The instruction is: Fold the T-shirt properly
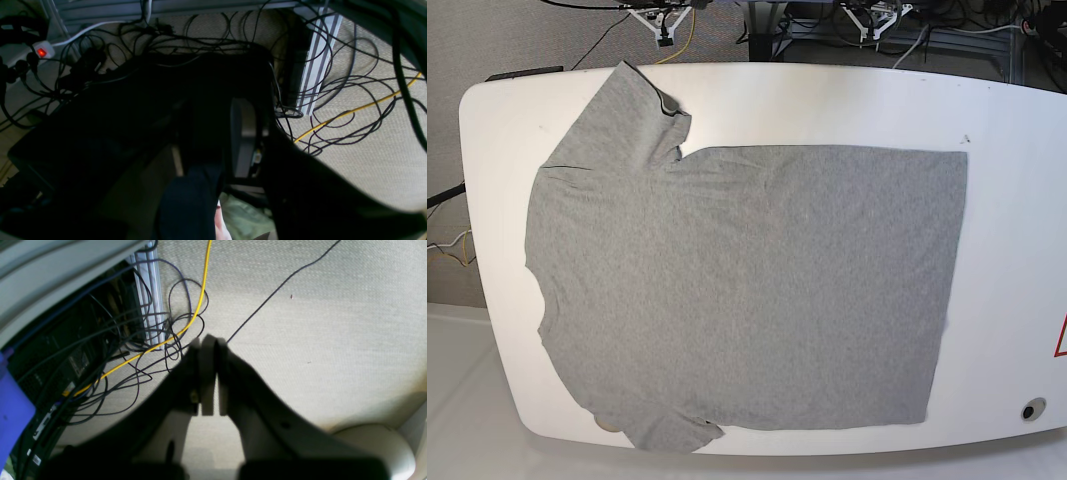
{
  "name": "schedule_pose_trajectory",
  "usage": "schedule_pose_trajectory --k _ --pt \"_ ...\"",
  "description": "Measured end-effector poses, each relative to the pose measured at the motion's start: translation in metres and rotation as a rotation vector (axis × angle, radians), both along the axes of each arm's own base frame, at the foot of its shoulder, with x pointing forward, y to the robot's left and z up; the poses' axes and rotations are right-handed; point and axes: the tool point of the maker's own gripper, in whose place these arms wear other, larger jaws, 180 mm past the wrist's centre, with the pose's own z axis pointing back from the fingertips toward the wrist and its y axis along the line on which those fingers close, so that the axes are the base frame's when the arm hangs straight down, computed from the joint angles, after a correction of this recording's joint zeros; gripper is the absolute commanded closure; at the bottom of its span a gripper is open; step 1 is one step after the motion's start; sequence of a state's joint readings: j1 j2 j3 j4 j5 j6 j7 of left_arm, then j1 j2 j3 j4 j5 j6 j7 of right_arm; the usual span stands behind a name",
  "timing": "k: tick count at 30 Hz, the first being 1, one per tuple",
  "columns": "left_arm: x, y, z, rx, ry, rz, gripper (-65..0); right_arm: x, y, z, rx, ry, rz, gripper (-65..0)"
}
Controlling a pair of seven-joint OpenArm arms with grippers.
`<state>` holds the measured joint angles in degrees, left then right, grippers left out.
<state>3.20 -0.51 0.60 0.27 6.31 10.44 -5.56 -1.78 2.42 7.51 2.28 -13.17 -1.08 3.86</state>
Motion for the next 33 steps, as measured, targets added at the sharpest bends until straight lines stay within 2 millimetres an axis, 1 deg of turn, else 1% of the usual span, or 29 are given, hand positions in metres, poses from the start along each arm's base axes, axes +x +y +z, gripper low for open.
schedule_pose_trajectory --k 3,7,9,11,12,14,15,16,18,19,21,22,25,29,31,32,33 --pt "-0.008 0.002 0.000 0.003 0.008 0.012 -19.5 -0.003 -0.005 0.001 -0.007 -0.013 0.001 -0.7" --pt "-0.023 0.005 0.001 -0.005 0.021 0.044 -19.2 -0.018 -0.017 0.002 -0.027 -0.001 0.004 -0.8" --pt "-0.036 0.006 0.002 -0.017 0.032 0.072 -19.6 -0.028 -0.025 0.004 -0.039 -0.001 0.008 -1.1" --pt "-0.050 0.006 0.004 -0.059 0.018 0.190 -19.5 -0.034 -0.037 0.007 -0.048 -0.043 0.013 -1.3" --pt "-0.051 0.008 0.005 -0.088 -0.015 0.251 -19.5 -0.030 -0.046 0.011 -0.054 -0.097 0.022 -1.3" --pt "-0.062 0.017 0.009 -0.087 -0.019 0.261 -19.5 -0.036 -0.065 0.017 -0.088 -0.121 0.030 -1.4" --pt "-0.068 0.024 0.012 -0.074 -0.018 0.284 -19.5 -0.043 -0.076 0.020 -0.105 -0.112 0.033 -1.4" --pt "-0.078 0.028 0.014 -0.066 -0.006 0.295 -19.5 -0.052 -0.084 0.023 -0.116 -0.098 0.039 -1.5" --pt "-0.091 0.038 0.019 -0.053 0.006 0.290 -19.7 -0.061 -0.098 0.028 -0.138 -0.092 0.050 -1.6" --pt "-0.093 0.043 0.022 -0.048 0.002 0.283 -19.9 -0.063 -0.103 0.031 -0.144 -0.097 0.057 -1.8" --pt "-0.096 0.052 0.028 -0.029 -0.014 0.252 -20.1 -0.065 -0.107 0.035 -0.136 -0.108 0.072 -1.8" --pt "-0.091 0.058 0.031 -0.013 -0.045 0.225 -20.2 -0.064 -0.106 0.036 -0.124 -0.116 0.083 -1.8" --pt "-0.086 0.067 0.034 0.029 -0.058 0.169 -20.2 -0.063 -0.100 0.036 -0.109 -0.121 0.089 -1.8" --pt "-0.076 0.069 0.036 0.049 -0.094 0.110 -19.9 -0.054 -0.090 0.035 -0.082 -0.149 0.100 -1.2" --pt "-0.079 0.069 0.041 0.053 -0.101 0.081 -19.9 -0.059 -0.092 0.039 -0.095 -0.143 0.115 -1.2" --pt "-0.073 0.068 0.046 0.053 -0.136 0.061 -19.8 -0.055 -0.094 0.043 -0.104 -0.169 0.131 -1.2" --pt "-0.072 0.068 0.049 0.050 -0.161 0.049 -19.8 -0.055 -0.096 0.046 -0.111 -0.189 0.139 -1.1"
